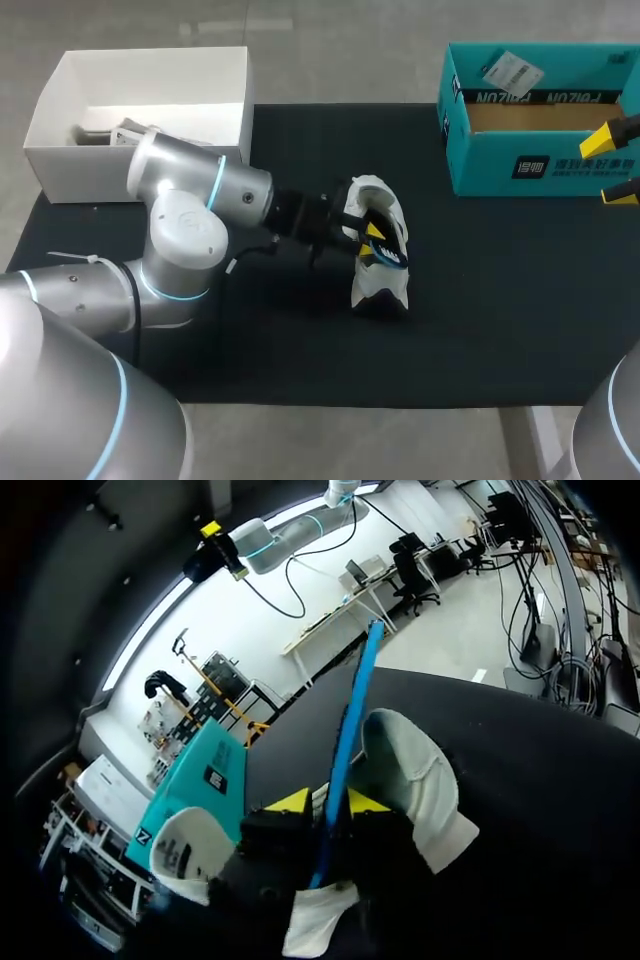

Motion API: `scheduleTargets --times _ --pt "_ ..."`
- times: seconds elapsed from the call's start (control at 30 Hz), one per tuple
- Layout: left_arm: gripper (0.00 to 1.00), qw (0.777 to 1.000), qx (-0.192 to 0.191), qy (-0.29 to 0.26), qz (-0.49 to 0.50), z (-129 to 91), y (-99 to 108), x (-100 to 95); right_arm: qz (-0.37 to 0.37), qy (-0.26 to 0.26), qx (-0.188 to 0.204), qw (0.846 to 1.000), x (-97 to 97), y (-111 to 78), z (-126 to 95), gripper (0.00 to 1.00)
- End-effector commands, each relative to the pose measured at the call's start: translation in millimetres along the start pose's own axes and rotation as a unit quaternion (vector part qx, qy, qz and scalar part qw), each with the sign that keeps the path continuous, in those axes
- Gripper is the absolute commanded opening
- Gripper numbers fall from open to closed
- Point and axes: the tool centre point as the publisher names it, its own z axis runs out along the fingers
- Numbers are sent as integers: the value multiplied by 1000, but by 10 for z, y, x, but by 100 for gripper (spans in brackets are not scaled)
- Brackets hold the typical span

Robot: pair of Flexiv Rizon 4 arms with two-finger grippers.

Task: Take the shoe out of the shoebox, open the shoe tongue, remove and reinsert the insole, then place the shoe into the shoebox

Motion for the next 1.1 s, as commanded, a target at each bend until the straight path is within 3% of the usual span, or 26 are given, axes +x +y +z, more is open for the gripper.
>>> scheduleTargets --times 0.03,0.13,0.17,0.3,0.4,1.1 --pt "40 1000 4 -12 5 -75 -136 68 0 -1 -1 1000 -4 -6 5 100" --pt "30 1000 7 -20 13 -111 -246 88 0 -1 -1 1000 -4 -6 5 100" --pt "23 1000 5 -22 17 -121 -280 90 0 -1 -1 1000 -4 -6 5 100" --pt "15 1000 1 -15 26 -139 -359 85 0 -1 -1 1000 -4 -6 5 100" --pt "0 1000 -4 -5 28 -117 -349 90 0 -1 -1 1000 -4 -6 5 100" --pt "0 997 -60 29 39 32 75 -124 0 -1 -1 1000 -4 -6 5 100"
